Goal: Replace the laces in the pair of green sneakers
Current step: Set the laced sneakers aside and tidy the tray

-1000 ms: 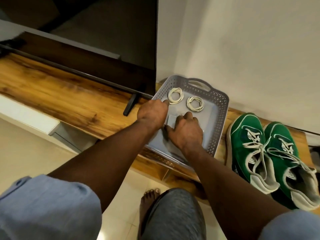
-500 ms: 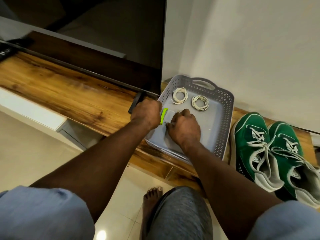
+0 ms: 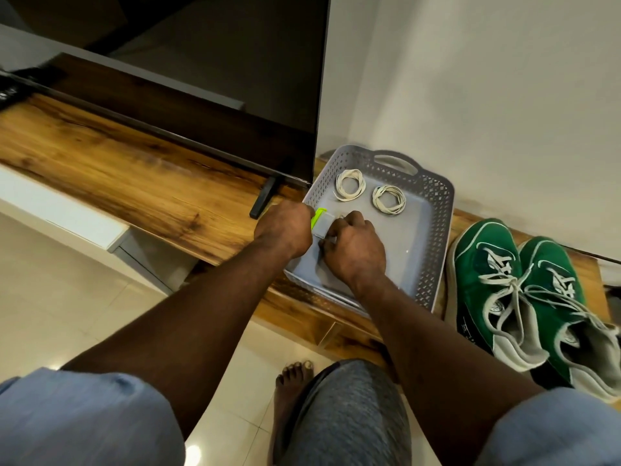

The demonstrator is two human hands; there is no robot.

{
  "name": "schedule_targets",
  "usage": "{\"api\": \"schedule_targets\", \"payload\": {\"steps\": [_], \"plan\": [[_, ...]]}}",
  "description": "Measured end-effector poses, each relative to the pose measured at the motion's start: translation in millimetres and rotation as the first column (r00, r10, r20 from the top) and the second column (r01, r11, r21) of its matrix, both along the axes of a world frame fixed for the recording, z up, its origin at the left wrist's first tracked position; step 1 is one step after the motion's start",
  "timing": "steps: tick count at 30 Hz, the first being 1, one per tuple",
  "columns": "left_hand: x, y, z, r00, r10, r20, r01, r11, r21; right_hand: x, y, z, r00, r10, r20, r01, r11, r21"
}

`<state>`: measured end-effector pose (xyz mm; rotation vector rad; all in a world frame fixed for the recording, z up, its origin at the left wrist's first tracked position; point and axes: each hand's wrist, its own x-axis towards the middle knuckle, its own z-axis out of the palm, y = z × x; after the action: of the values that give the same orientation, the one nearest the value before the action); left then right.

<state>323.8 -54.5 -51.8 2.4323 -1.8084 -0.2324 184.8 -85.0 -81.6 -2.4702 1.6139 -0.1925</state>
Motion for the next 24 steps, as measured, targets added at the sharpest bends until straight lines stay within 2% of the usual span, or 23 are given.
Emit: {"api": "schedule_targets", "payload": {"steps": [7, 11, 15, 19, 24], "plan": [[-1, 3, 0, 1.0, -0.014, -0.02, 0.013, 1.0, -0.018, -5, 3, 2, 0.995, 0.006, 0.102, -0.003, 0.999, -0.033], [-1, 5, 0, 1.0, 0.0, -0.022, 0.0, 1.0, -0.011, -14, 4, 6, 0.987, -0.061, 0.151, 0.076, 0.992, -0.099], [-2, 5, 0, 1.0, 0.004, 0.016, -0.004, 1.0, 0.0, -21, -4, 4, 0.998, -0.018, 0.052, 0.019, 1.0, -0.01], [-3, 6, 1, 1.0, 0.011, 0.022, -0.011, 1.0, -0.003, -20, -1, 3, 0.989, 0.001, 0.145, 0.0, 1.0, -0.007], [-4, 7, 1, 0.999, 0.004, 0.04, -0.004, 1.0, -0.011, -17, 4, 4, 0.978, -0.104, 0.182, 0.106, 0.994, 0.002]]}}
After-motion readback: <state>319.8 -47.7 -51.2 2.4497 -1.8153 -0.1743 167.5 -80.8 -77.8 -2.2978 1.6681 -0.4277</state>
